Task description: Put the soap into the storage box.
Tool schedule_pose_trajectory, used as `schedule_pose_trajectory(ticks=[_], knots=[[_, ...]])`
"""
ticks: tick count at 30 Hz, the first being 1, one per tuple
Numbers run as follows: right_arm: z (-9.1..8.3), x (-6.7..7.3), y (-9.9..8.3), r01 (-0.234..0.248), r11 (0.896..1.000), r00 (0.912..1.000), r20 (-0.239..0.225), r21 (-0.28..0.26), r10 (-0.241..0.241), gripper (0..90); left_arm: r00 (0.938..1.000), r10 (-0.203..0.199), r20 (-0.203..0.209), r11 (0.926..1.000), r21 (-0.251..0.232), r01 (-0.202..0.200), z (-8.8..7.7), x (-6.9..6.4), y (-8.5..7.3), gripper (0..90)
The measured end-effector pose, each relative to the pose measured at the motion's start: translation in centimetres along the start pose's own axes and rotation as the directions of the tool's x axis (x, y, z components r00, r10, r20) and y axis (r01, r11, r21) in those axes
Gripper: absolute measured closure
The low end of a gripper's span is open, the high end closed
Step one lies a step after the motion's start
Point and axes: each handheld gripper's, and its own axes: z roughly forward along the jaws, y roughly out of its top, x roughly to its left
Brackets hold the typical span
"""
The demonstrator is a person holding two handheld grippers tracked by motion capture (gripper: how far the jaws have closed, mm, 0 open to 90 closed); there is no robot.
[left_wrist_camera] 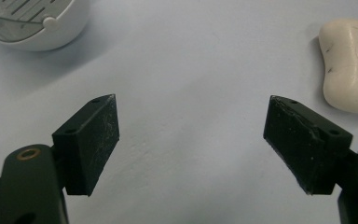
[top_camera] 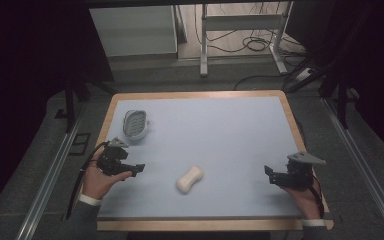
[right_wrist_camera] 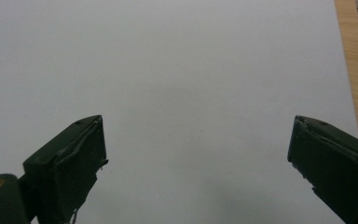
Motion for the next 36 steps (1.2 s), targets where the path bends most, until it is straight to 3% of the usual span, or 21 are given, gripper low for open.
schedule_pose_trajectory(ticks=[19, 36], knots=[[0.1, -0.2, -0.2, 0.007, 1.000, 1.0000, 0.003, 0.010, -0.007, 5.7, 0.9990, 0.045, -0.005, 0.9978, 0.049, -0.045, 0.4, -0.8, 1.9, 18.5], [0.2, -0.2, -0.3, -0.002, 1.000, 0.9998, 0.021, 0.021, 0.001, 5.6, 0.9963, 0.085, 0.011, 0.9947, 0.056, -0.086, 0.4, -2.2, 3.1, 18.6]])
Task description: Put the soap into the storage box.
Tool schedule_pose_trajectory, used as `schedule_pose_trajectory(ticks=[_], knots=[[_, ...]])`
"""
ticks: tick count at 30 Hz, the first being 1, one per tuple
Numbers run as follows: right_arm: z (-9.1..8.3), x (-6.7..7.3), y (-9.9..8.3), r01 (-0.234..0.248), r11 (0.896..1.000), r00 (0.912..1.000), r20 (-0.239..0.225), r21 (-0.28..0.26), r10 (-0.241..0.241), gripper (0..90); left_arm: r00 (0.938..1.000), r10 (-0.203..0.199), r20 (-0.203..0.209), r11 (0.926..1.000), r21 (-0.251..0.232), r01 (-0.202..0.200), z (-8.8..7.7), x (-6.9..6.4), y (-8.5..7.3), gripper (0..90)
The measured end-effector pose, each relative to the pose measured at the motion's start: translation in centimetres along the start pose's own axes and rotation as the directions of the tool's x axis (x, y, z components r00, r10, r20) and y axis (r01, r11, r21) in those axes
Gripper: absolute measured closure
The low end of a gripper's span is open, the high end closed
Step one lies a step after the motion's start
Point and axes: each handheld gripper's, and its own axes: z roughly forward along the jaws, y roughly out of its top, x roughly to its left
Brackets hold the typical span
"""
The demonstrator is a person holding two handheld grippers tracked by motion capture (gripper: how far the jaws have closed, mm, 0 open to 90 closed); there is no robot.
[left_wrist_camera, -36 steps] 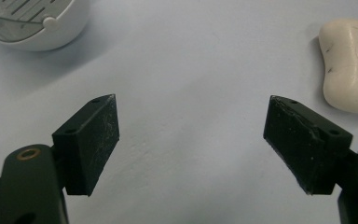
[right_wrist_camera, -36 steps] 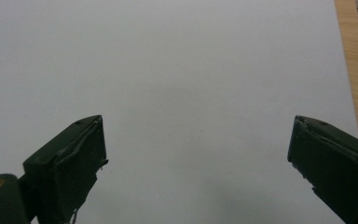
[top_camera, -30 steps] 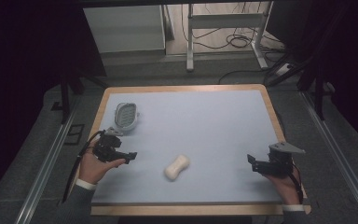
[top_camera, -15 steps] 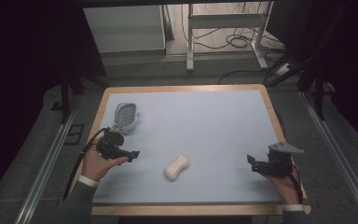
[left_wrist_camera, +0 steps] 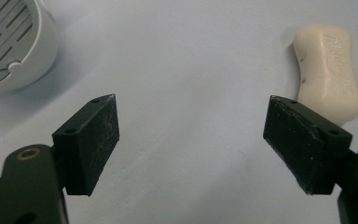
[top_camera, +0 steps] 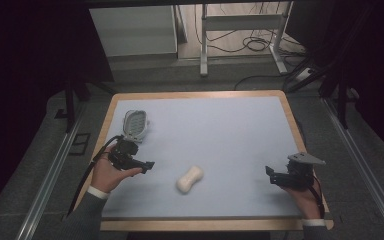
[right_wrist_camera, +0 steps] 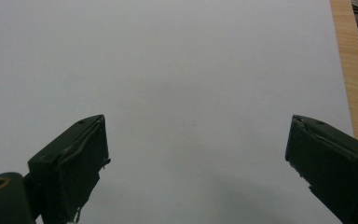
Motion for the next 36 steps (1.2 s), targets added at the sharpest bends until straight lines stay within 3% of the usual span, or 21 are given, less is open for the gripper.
schedule_pose_trajectory(ticks=[22, 30, 36], knots=[[0.1, 0.1, -0.1, 0.001, 1.000, 0.9999, -0.011, 0.013, -0.001, 5.7, 0.9986, 0.044, 0.030, 0.9985, 0.030, -0.045, 0.9, -2.4, 2.1, 18.2], [0.4, 0.1, -0.2, 0.005, 1.000, 1.0000, -0.005, 0.020, -0.005, 5.7, 0.9970, 0.075, 0.021, 0.9968, 0.028, -0.075, 0.3, -3.2, 3.7, 18.3], [0.3, 0.1, -0.2, 0.007, 1.000, 1.0000, -0.006, 0.016, -0.007, 5.7, 0.9956, 0.085, 0.041, 0.9951, 0.048, -0.086, 1.0, -4.0, 4.0, 18.5]])
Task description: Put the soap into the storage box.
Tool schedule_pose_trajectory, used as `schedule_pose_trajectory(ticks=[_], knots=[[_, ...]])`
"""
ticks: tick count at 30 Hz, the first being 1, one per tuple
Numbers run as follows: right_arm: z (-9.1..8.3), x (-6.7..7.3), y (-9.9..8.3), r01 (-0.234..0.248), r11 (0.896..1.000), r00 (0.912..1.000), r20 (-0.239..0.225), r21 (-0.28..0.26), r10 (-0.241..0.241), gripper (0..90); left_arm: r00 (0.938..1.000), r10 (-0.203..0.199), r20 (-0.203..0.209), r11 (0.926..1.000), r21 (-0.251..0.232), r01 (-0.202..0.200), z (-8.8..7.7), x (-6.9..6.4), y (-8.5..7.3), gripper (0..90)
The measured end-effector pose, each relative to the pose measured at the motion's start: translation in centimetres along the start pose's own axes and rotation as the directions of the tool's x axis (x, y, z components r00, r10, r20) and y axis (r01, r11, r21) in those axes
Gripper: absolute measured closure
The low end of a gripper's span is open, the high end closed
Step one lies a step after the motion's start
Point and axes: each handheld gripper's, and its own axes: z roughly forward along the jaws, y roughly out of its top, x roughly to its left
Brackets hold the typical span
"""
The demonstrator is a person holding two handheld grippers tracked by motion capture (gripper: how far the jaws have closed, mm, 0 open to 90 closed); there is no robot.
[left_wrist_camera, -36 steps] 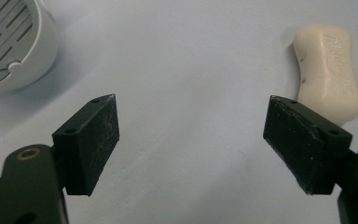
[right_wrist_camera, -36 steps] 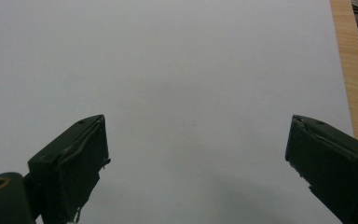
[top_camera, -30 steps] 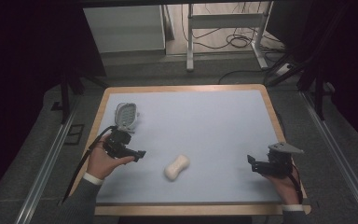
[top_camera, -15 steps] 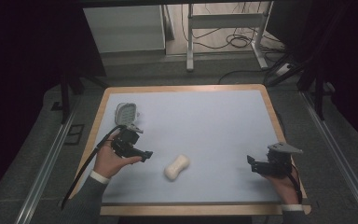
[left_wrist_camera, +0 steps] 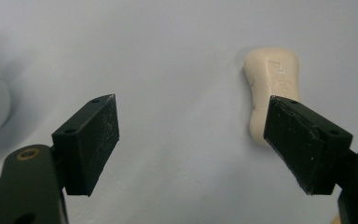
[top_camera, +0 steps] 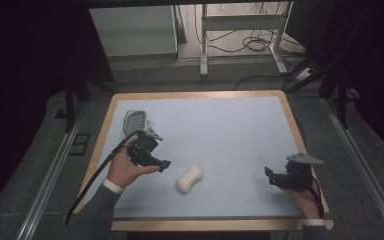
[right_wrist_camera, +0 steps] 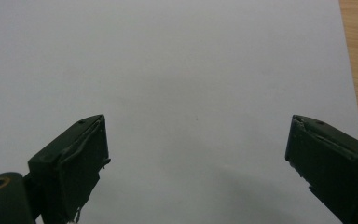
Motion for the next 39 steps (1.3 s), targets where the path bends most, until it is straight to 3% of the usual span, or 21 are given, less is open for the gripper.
schedule_pose_trajectory(ticks=[16, 24, 39], knots=[[0.0, 0.0, 0.0, -0.005, 1.000, 1.0000, -0.001, 0.001, 0.005, 5.6, 0.9989, 0.025, 0.038, 0.9991, 0.033, -0.027, 2.3, -2.0, 1.1, 19.2], [0.1, 0.1, -0.1, 0.000, 1.000, 1.0000, 0.002, 0.006, 0.000, 5.6, 0.9985, 0.037, 0.042, 0.9975, 0.059, -0.039, 3.6, -3.0, 1.0, 19.5], [0.2, 0.1, -0.2, 0.010, 1.000, 0.9999, -0.002, 0.008, -0.010, 5.6, 0.9946, 0.056, 0.087, 0.9934, 0.095, -0.064, 5.7, -4.7, 0.9, 19.6]])
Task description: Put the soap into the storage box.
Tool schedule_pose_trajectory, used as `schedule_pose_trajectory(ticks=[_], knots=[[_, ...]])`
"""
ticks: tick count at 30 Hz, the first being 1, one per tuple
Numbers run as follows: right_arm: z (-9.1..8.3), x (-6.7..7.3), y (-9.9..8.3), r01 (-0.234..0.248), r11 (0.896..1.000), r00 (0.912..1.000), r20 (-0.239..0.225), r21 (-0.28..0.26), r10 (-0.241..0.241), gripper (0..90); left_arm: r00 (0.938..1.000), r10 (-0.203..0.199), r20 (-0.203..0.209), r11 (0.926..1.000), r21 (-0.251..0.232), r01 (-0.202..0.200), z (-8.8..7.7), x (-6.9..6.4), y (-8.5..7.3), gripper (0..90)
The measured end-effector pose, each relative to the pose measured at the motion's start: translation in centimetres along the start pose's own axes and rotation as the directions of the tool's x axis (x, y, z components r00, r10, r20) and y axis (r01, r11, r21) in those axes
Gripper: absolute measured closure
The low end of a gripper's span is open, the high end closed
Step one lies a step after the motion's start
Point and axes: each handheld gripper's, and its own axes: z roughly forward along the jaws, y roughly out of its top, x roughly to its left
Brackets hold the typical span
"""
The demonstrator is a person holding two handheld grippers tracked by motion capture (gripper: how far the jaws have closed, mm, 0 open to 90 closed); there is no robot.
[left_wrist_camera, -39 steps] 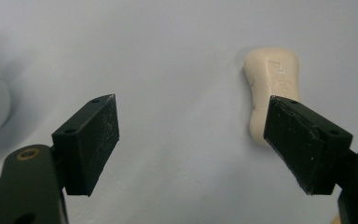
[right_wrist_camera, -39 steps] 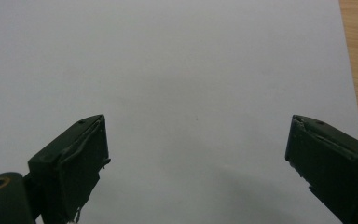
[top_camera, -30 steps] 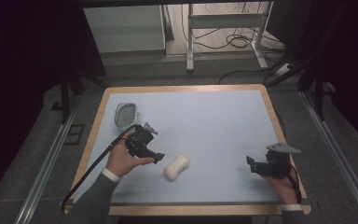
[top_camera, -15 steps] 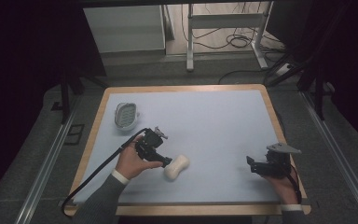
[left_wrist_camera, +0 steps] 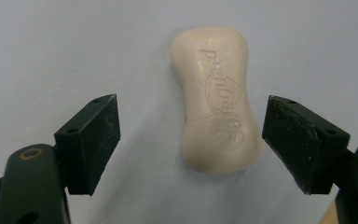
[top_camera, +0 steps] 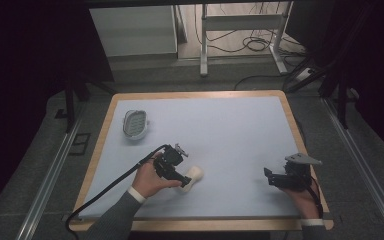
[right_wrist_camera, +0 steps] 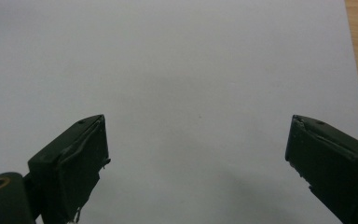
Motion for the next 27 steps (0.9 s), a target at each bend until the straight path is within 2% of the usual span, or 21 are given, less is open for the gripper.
schedule_pose_trajectory(ticks=[2, 3, 6, 8, 10, 22, 27], knots=[[0.0, 0.0, 0.0, 0.002, 1.000, 1.0000, 0.001, 0.000, -0.002, 5.6, 1.0000, -0.003, 0.001, 1.0000, 0.001, 0.003, 0.1, 0.0, 0.0, 19.5], [0.0, 0.0, 0.0, 0.001, 1.000, 1.0000, 0.003, 0.003, -0.001, 5.7, 0.9998, 0.005, -0.018, 1.0000, 0.008, -0.005, 0.1, -0.2, 0.3, 19.5], [0.1, 0.0, -0.1, 0.002, 1.000, 1.0000, 0.006, 0.003, -0.002, 5.6, 0.9999, 0.012, -0.004, 0.9999, 0.000, -0.012, 0.1, -0.6, 0.9, 19.6], [0.1, 0.0, -0.1, 0.003, 1.000, 1.0000, 0.008, 0.003, -0.003, 5.6, 0.9999, 0.000, 0.011, 1.0000, -0.003, 0.000, 0.4, -0.5, 1.1, 20.0], [0.0, -0.1, -0.1, 0.000, 1.000, 1.0000, 0.007, 0.004, 0.000, 5.6, 1.0000, -0.003, -0.002, 1.0000, 0.009, 0.003, 0.8, -0.4, 1.1, 20.2], [0.1, -0.2, -0.1, -0.004, 1.000, 0.9998, 0.017, 0.010, 0.004, 5.7, 0.9998, -0.004, 0.019, 0.9984, 0.057, 0.003, 3.1, -1.1, 1.2, 21.4], [0.1, -0.3, -0.1, -0.005, 1.000, 0.9998, 0.019, 0.007, 0.005, 5.7, 0.9999, -0.001, 0.013, 0.9981, 0.061, 0.000, 3.4, -1.2, 1.2, 23.1]])
